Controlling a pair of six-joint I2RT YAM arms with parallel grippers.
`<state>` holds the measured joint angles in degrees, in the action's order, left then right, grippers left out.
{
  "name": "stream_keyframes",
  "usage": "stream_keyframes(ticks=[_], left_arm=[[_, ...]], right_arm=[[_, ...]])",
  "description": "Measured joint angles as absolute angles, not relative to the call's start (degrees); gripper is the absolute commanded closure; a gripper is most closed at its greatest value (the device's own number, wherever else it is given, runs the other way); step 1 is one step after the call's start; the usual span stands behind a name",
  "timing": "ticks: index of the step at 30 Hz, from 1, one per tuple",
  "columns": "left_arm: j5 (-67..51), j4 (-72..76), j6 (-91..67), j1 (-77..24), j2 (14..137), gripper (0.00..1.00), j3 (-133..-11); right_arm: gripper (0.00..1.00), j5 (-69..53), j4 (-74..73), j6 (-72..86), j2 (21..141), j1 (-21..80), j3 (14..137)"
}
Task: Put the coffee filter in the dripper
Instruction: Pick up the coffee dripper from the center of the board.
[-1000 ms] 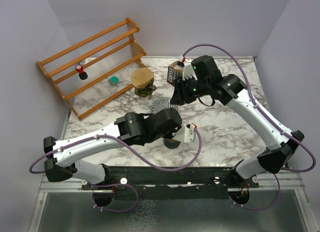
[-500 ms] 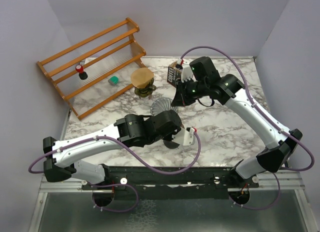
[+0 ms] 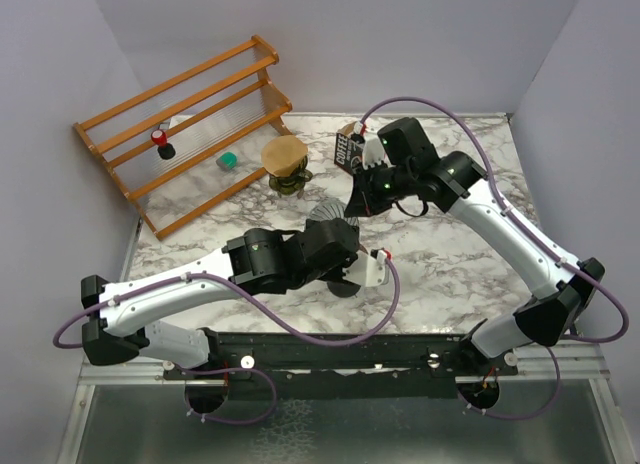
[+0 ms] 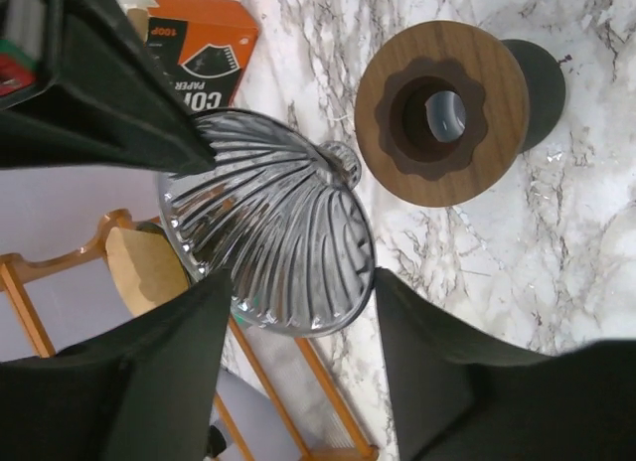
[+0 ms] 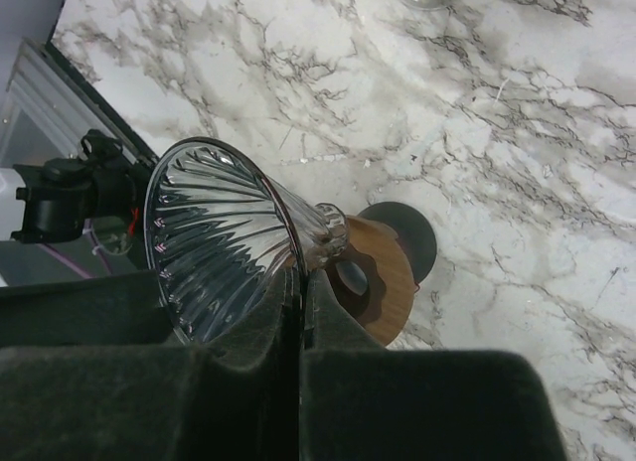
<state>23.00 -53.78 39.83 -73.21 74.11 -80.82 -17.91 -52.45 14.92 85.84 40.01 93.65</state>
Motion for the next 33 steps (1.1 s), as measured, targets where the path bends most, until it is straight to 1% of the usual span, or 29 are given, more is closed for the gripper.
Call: stream_keyframes(ticks=[2, 4, 8, 13, 16, 18, 22, 25, 27, 33], left_arm=[[23.1, -53.2, 39.0, -73.2, 73.3, 0.23, -80.9], [23.0, -52.1, 38.1, -73.2, 72.2, 0.17, -80.9], [22.4, -48.9, 35.4, -73.2, 69.2, 0.13, -80.9], [21.6, -44.8, 30.2, -72.5, 67.0, 0.15, -81.0], [20.1, -42.7, 26.1, -71.2, 67.1, 0.22, -81.1], [19.0, -41.7, 23.9, -70.1, 67.1, 0.24, -81.1], [15.2, -40.2, 16.4, -64.8, 67.3, 0.24, -82.5], [10.2, -39.1, 9.5, -58.4, 67.4, 0.24, -83.1], [7.8, -39.1, 5.8, -55.3, 67.5, 0.26, -83.1], [-1.8, -39.1, -7.2, -49.7, 68.1, 0.26, -82.7]], right_arm=[[0.99, -17.1, -52.6, 14.9, 85.6, 40.0, 93.2], [0.99, -16.0, -52.7, 14.9, 85.0, 40.0, 92.5], [0.99, -13.9, -52.8, 14.9, 82.6, 40.0, 91.0], [0.99, -11.3, -52.8, 15.2, 77.5, 40.0, 88.9], [0.99, -9.8, -52.8, 15.7, 74.8, 40.0, 88.0], [0.99, -9.2, -52.8, 16.0, 73.7, 40.0, 87.3], [0.99, -8.1, -52.8, 17.1, 71.3, 40.0, 85.5], [0.99, -7.4, -52.8, 18.1, 69.7, 40.0, 84.3], [1.0, -7.3, -52.8, 18.6, 68.8, 40.0, 83.9], [0.99, -8.2, -51.5, 21.2, 66.9, 40.0, 81.5]])
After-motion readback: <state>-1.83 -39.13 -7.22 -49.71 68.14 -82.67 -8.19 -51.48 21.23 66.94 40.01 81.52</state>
